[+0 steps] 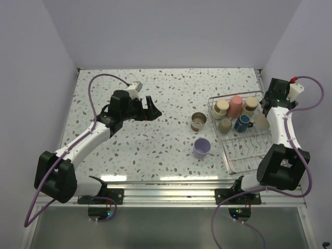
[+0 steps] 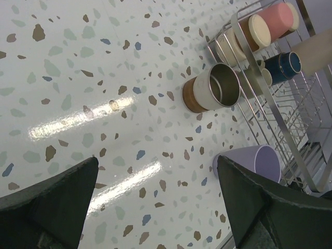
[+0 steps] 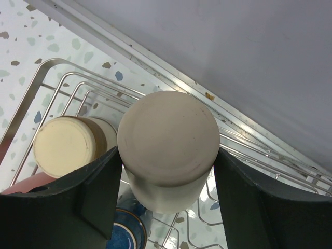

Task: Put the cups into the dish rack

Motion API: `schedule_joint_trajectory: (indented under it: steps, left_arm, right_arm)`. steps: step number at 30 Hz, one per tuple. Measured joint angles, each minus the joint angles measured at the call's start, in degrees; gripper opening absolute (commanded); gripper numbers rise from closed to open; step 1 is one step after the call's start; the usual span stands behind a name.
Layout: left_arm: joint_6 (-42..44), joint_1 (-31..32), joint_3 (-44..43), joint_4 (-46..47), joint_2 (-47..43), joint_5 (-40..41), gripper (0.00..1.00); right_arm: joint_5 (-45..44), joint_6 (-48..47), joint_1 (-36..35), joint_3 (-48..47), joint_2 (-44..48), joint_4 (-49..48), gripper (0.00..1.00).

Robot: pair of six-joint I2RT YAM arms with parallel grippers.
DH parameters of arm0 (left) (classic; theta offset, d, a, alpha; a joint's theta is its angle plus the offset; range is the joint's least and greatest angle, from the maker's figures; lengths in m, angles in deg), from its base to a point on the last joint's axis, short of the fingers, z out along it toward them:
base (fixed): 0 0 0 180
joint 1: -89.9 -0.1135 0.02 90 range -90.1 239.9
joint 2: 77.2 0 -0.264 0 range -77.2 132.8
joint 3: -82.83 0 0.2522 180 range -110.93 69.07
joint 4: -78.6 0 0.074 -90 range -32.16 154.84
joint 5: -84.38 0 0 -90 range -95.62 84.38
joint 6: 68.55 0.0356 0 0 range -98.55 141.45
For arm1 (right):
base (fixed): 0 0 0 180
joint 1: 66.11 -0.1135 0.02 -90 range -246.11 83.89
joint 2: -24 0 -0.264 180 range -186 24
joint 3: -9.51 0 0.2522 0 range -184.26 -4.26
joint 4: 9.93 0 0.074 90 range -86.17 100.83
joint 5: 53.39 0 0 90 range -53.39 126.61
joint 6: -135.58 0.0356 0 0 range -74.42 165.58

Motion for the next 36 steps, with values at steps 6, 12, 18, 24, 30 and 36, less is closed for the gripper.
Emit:
schedule_joint_trajectory:
  steps: [6,12,18,24,30,36]
  left_arm:
    - [0.0,0.0,0.2,-0.1,-0.3,0.0,0.99]
    - [0.0,0.0,0.2,-0.2,-0.4,0.0,0.99]
    - [0.0,0.0,0.2,-1.4,-0.9,0.1,0.99]
    - [0.0,0.0,0.2,-2.1,-1.4,0.1,0.99]
    - [0.0,0.0,0.3,-2.4,-1.5,0.1,0.99]
    - [0.0,0.0,0.3,-2.6,-1.5,0.1,0.99]
  right_arm:
    - [-1.5,-0.1,0.0,2.1,-0.5,-3.0,0.0]
    - [-1.6,-0.5,0.0,5.0,-1.5,-6.2,0.0]
    - [-1.6,-0.9,0.0,6.3,-2.3,-8.4,0.0]
    - [-1.2,-0.7,0.0,6.3,-2.3,-8.4,0.41]
    - [-0.4,-0.5,0.0,6.4,-2.1,-7.6,0.93]
    - [1.1,-0.6,0.0,6.5,-1.2,-6.0,0.98]
